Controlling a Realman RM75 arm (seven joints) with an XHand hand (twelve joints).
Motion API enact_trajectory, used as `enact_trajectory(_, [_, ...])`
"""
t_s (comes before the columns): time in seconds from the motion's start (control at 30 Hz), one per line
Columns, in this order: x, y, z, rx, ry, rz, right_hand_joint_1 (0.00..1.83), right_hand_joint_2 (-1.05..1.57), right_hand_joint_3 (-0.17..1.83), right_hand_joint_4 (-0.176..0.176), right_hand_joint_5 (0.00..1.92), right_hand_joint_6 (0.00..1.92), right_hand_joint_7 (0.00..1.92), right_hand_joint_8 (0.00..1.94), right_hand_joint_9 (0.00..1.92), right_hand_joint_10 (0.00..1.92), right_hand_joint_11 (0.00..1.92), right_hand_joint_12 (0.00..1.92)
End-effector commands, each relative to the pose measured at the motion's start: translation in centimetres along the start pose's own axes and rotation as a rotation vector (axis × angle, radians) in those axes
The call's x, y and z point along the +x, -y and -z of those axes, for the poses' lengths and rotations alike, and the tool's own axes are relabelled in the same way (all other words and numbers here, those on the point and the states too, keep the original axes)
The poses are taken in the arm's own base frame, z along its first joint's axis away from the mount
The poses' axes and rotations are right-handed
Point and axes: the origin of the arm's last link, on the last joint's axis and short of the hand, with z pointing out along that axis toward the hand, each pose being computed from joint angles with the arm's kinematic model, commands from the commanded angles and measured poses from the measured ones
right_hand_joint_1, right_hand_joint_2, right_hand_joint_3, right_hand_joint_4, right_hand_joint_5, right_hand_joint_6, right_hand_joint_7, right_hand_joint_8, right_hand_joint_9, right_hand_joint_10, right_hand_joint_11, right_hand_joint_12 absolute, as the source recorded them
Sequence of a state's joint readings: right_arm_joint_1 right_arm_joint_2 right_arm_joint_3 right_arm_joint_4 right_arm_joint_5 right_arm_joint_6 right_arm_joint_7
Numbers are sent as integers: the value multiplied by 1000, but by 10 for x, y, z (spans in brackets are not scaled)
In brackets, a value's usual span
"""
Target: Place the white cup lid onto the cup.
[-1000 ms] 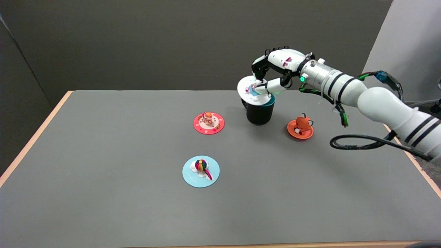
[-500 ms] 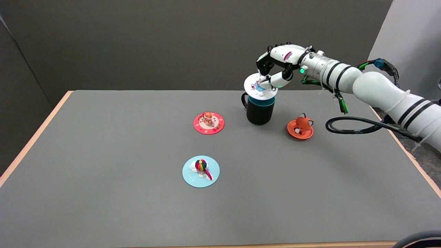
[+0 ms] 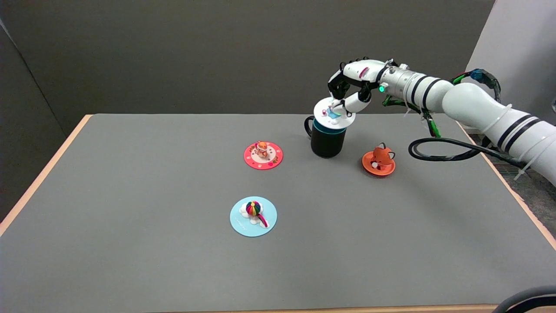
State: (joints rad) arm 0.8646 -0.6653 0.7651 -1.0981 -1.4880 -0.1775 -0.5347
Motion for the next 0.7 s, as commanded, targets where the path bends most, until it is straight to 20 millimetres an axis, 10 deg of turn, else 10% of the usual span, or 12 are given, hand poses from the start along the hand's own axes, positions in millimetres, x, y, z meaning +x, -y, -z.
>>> enact_trajectory(0.03, [-15,-2,-6,5,85,11,938,961,531,176,793,1396,898,379,754,237,481,244])
enact_trajectory(0.7, [-15,8,-5,37,92,-6,940,951,548,176,797,1396,911,357,767,236,489,254])
